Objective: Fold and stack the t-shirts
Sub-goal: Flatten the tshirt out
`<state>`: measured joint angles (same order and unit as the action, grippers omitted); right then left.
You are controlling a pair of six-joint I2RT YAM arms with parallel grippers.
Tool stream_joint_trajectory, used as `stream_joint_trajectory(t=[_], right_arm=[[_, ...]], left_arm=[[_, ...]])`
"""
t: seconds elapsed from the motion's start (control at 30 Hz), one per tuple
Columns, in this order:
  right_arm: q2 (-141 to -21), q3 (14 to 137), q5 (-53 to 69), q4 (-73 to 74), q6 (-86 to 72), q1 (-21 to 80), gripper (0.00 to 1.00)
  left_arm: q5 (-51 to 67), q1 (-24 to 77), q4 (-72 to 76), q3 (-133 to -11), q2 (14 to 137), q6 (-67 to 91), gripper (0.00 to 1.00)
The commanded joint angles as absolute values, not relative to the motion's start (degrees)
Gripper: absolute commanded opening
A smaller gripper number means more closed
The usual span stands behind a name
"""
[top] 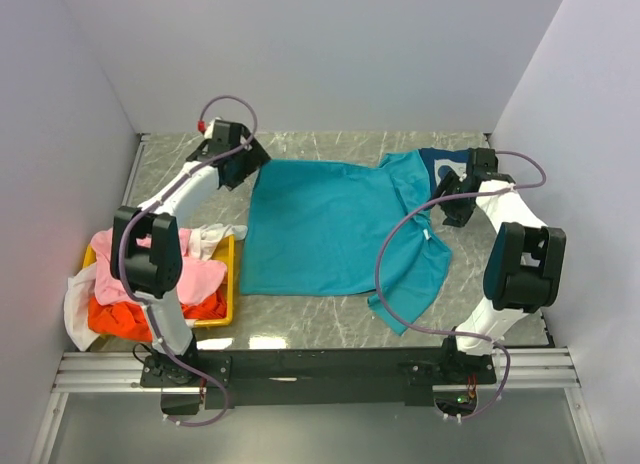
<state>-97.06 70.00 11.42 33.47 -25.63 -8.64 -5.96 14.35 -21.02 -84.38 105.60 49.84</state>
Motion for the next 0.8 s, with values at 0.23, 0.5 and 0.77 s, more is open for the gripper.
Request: stream_joint_trajectory(t=[0.23,0.5,0.77], right_arm=[[-93.16,68.47,10.46,34.01,-24.26,-8.00,0.71],[-95.10,70.40,10.64,33.23,-22.77,-3.53,0.71],[-103.17,78.74,13.53,30.49,-23.82,6.50,0.70]], left_arm=[[-10.45,10.81,-23.55,-94.91,111.44,41.49,0.98],[-5.72,10.46,-22.14,-96.33,114.78,37.88,0.98],[-4.04,10.28,-23.55,-98.87,117.07,37.88,0.98]])
